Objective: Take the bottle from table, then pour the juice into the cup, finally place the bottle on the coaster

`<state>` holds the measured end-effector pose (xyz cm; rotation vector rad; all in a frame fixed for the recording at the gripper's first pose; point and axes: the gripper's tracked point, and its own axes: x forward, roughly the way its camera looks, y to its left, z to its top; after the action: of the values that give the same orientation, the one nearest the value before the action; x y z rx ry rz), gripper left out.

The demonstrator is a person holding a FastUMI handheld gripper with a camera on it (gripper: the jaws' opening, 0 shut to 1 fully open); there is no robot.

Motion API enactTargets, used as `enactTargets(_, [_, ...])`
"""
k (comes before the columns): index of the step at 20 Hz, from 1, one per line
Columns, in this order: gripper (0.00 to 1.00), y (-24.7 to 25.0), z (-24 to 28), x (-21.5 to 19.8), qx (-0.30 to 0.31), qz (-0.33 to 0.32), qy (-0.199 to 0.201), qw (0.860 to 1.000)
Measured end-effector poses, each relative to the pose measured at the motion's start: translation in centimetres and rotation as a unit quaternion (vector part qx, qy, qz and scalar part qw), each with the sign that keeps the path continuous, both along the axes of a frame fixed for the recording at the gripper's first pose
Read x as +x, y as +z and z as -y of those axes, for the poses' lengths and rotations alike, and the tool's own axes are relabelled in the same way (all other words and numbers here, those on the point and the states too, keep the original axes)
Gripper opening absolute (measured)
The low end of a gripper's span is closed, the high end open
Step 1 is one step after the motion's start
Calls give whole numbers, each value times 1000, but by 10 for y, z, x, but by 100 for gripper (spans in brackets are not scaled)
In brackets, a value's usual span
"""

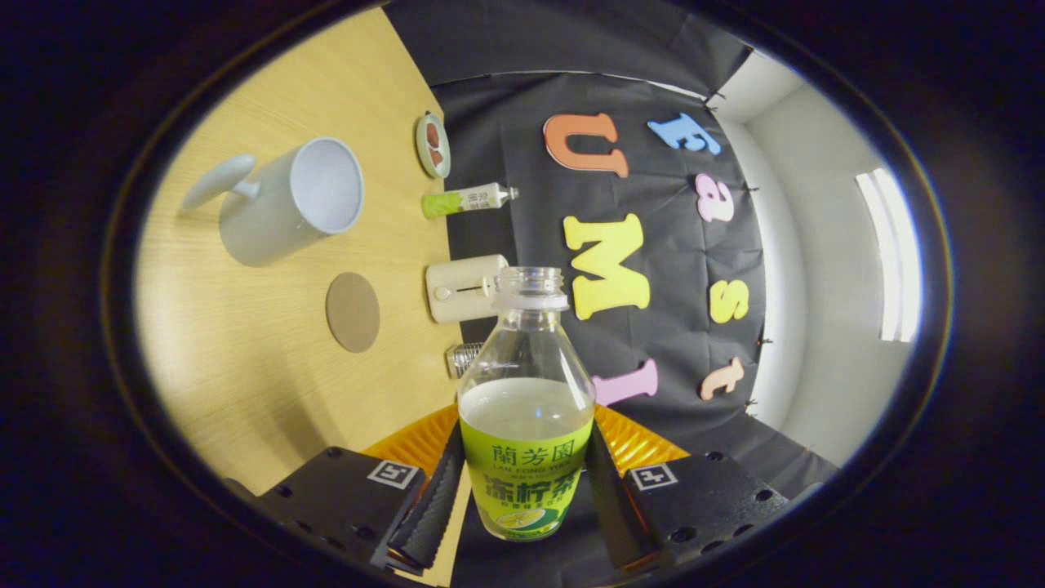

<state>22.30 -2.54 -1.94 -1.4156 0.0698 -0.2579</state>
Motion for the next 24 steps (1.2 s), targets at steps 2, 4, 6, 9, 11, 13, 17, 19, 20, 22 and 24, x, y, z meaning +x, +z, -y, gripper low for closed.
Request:
enactTargets(2, [79,-1,-9,5,-20,-4,5,1000])
enactTargets(4, [79,-2,-12,8,-36,-11,3,999])
enactTargets(6, [79,0,-17,10,-52,-12,4,999])
enactTargets(9, [79,2,-25,13,-77,-15,5,997])
enactTargets(11, [79,3,-30,12,-87,-16,4,996])
enactTargets(13, [79,8,-37,12,-99,-10,6,995])
enactTargets(17, [79,22,-51,8,-115,6,8,993])
enactTargets(19, [79,29,-56,8,-133,13,6,991])
enactTargets(20, [79,30,-57,10,-140,13,4,990])
enactTargets(22, [79,31,-55,12,-153,11,-1,988])
enactTargets(24, [79,34,-57,12,-167,14,-4,986])
